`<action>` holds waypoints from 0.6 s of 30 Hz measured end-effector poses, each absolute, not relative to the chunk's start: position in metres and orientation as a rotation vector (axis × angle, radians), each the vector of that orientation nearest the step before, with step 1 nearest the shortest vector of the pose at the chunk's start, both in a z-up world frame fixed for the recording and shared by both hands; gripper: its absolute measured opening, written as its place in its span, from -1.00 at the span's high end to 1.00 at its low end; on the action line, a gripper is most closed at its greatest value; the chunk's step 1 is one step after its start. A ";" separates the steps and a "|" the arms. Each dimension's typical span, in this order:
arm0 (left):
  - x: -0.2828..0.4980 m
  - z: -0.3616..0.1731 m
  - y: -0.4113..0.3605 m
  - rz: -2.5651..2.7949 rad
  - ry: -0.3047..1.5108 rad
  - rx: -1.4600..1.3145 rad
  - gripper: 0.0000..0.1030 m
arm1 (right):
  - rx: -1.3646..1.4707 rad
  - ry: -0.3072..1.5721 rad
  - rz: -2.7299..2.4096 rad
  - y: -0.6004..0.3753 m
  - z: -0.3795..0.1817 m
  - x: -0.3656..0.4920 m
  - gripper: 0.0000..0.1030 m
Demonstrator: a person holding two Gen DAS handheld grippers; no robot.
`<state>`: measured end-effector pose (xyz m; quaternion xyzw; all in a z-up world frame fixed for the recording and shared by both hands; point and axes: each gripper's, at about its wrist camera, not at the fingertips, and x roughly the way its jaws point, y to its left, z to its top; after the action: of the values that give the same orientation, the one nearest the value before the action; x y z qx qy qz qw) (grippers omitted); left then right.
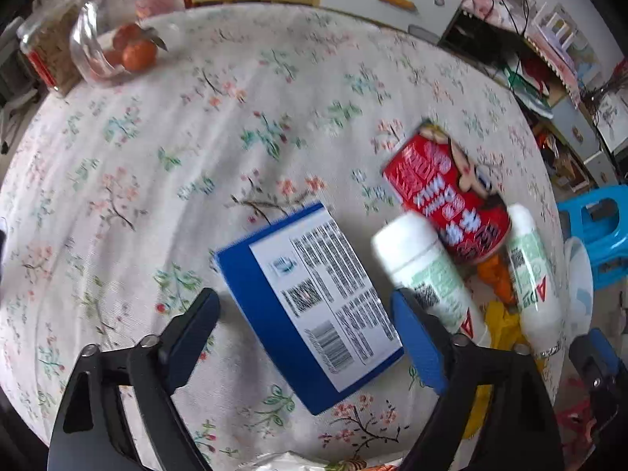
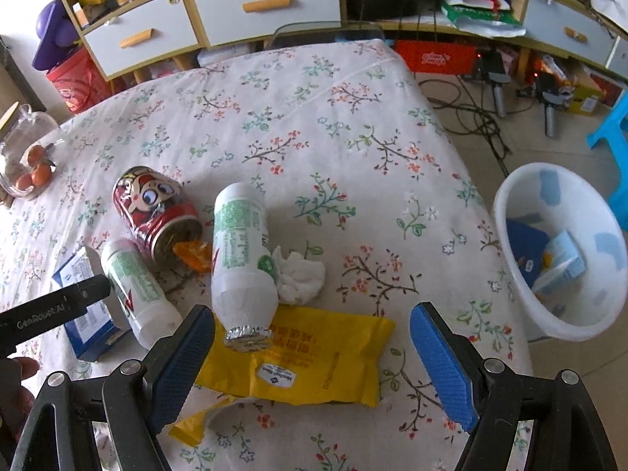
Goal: Collect trash
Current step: 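Grasp the blue box with the left tool while the right tool grasps the white bottle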
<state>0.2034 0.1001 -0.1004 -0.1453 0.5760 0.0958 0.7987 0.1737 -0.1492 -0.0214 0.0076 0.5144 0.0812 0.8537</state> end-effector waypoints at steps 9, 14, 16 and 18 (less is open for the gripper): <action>0.189 -0.092 0.093 0.149 1.215 -0.267 -0.34 | 0.087 1.118 0.199 -0.144 -0.040 0.185 -0.63; 0.177 -0.074 0.097 0.128 1.171 -0.236 -0.33 | 0.129 1.140 0.228 -0.141 -0.049 0.190 -0.31; 0.168 -0.067 0.100 0.123 1.156 -0.238 -0.33 | 0.153 1.143 0.254 -0.141 -0.050 0.190 -0.04; 0.163 -0.062 0.104 0.121 1.146 -0.251 -0.33 | 0.152 1.150 0.276 -0.138 -0.049 0.190 0.34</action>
<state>0.1627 0.1044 -0.0616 -0.1181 0.5402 0.0568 0.8313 0.1900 -0.1382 -0.0494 0.0716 0.5415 0.1300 0.8275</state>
